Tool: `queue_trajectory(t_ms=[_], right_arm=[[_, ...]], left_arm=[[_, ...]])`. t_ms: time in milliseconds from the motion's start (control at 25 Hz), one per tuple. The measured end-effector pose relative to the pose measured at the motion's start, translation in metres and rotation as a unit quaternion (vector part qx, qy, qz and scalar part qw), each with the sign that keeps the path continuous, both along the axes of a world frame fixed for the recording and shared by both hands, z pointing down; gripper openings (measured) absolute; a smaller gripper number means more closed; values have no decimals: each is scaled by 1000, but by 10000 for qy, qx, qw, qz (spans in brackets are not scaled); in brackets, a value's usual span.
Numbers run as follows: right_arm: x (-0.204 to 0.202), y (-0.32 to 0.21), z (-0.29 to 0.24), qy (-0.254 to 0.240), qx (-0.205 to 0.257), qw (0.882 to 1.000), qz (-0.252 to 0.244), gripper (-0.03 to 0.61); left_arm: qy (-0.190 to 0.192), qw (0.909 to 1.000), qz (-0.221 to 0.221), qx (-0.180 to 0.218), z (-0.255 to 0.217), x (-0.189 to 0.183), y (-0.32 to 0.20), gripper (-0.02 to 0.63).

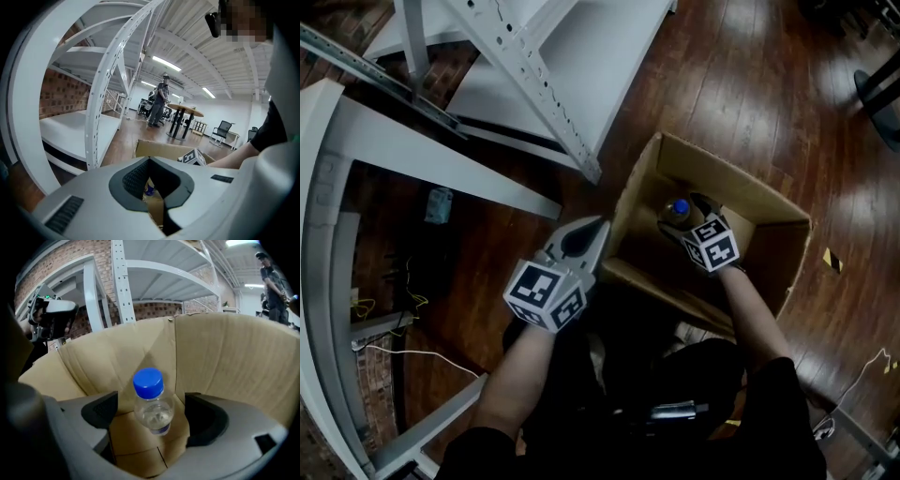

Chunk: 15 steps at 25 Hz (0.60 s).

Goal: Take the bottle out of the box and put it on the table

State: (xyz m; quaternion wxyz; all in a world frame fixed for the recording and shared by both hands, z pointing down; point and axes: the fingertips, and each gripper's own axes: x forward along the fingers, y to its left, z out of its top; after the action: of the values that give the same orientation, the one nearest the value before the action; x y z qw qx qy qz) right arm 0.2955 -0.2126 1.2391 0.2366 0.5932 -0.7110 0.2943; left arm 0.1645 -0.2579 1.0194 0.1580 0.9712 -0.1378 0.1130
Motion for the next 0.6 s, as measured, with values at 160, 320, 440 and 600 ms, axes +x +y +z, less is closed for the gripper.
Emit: queue_trajectory(t_ms=[160,320,440,600], right_arm=[[0,-10,21,-183,-74,9998,76,457],[3,-14,35,22,-59,9996,257,390],[2,-17,42,16,-65,9995,321,388],[-3,-17,55,185,-240,9991,297,383]], left_arm=[[-69,10000,-40,8,2,-11,-2,2],[21,9997,62,-247,4,-17,0,2],[153,9990,147,-385,3,-18,3,2],[245,9985,217,-437,0,-21,6,2]])
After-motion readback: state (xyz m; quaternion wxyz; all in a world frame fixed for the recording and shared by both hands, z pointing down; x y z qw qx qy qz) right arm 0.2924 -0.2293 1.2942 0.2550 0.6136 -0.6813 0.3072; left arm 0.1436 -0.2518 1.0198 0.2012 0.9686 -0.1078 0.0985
